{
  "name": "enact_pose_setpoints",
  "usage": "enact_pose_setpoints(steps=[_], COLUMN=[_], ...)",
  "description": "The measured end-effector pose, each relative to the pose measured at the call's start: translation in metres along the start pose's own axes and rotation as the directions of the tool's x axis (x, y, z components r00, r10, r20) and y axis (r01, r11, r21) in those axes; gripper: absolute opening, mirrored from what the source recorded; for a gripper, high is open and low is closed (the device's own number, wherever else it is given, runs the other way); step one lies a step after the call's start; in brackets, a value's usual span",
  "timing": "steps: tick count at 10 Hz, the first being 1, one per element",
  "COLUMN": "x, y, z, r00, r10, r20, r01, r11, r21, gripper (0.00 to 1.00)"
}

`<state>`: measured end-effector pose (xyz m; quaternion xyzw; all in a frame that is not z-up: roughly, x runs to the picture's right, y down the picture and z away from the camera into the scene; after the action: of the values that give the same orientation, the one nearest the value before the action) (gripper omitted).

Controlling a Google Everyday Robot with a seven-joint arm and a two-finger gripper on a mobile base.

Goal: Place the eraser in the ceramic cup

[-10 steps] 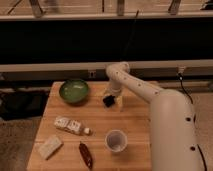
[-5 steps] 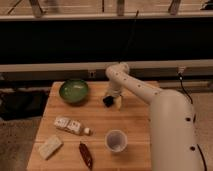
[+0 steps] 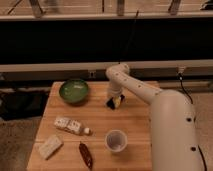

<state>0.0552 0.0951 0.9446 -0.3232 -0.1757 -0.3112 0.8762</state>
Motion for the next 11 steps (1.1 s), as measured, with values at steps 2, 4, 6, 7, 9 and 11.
enact_pose_setpoints(steps=[2, 4, 6, 7, 9, 11], x=[0.0, -0.002, -0.005, -0.005, -0.007, -0.01], y=[0.0, -0.001, 0.001, 0.003, 0.002, 0.003], z=[0.0, -0.003, -0.012, -0.014, -0.016, -0.025], r00=[1.0, 1.0, 1.0, 1.0, 1.0, 1.0], r10=[0.0, -0.006, -0.011, -0.011, -0.016, -0.021], r20=[0.0, -0.001, -0.004, -0.005, -0.007, -0.013], r01=[0.0, 0.006, 0.011, 0.011, 0.016, 0.021], r11=[1.0, 1.0, 1.0, 1.0, 1.0, 1.0], r21=[-0.001, 0.002, -0.003, -0.003, -0.004, 0.0], gripper=[0.0, 0.0, 0.0, 0.0, 0.0, 0.0])
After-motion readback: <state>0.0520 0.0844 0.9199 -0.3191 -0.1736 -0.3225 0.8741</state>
